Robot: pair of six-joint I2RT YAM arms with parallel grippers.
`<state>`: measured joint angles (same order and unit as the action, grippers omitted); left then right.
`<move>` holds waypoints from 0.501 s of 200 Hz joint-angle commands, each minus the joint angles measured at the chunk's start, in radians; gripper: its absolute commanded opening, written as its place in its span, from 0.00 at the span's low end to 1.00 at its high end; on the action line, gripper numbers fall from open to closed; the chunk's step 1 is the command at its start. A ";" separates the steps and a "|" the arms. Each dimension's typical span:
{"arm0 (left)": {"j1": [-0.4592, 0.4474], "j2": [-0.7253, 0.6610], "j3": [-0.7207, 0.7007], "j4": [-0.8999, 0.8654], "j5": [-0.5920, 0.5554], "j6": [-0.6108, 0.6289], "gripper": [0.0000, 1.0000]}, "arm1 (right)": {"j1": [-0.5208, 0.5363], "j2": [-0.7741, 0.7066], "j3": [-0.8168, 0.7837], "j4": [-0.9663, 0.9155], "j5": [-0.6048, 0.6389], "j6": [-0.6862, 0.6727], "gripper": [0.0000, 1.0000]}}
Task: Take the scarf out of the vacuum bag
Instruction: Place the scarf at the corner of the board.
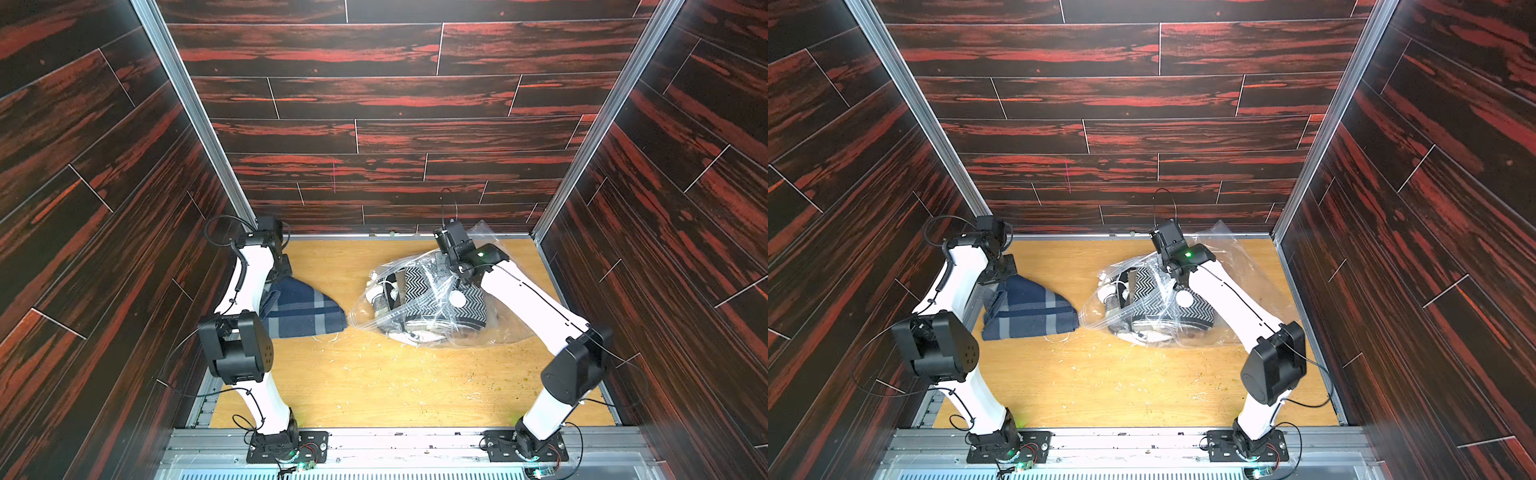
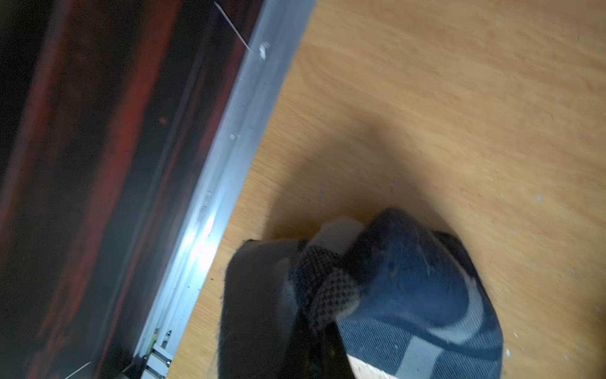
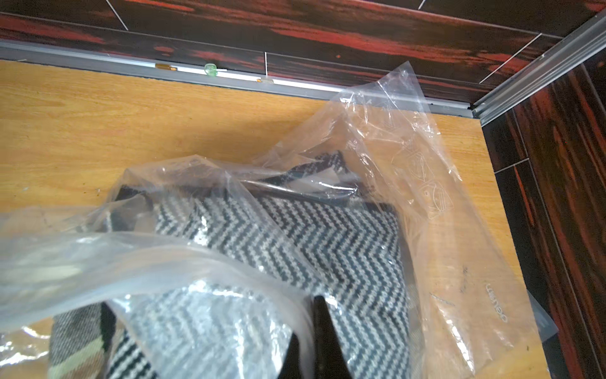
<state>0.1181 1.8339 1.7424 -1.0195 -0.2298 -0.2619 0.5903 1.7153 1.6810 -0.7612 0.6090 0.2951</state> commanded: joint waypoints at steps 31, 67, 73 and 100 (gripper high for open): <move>0.005 -0.195 -0.148 0.155 0.145 0.021 0.00 | -0.015 -0.057 -0.026 -0.058 -0.011 0.005 0.00; 0.004 -0.335 -0.270 0.424 0.213 0.098 0.00 | -0.013 -0.061 -0.032 -0.053 -0.042 0.006 0.00; 0.004 -0.352 -0.282 0.465 0.229 0.113 0.00 | -0.012 -0.062 -0.033 -0.050 -0.042 0.007 0.00; 0.005 -0.447 -0.379 0.615 0.332 0.179 0.00 | -0.013 -0.065 -0.049 -0.037 -0.042 0.002 0.00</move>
<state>0.1181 1.4906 1.4322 -0.6296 -0.0044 -0.1669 0.5888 1.6810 1.6531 -0.7776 0.5552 0.2958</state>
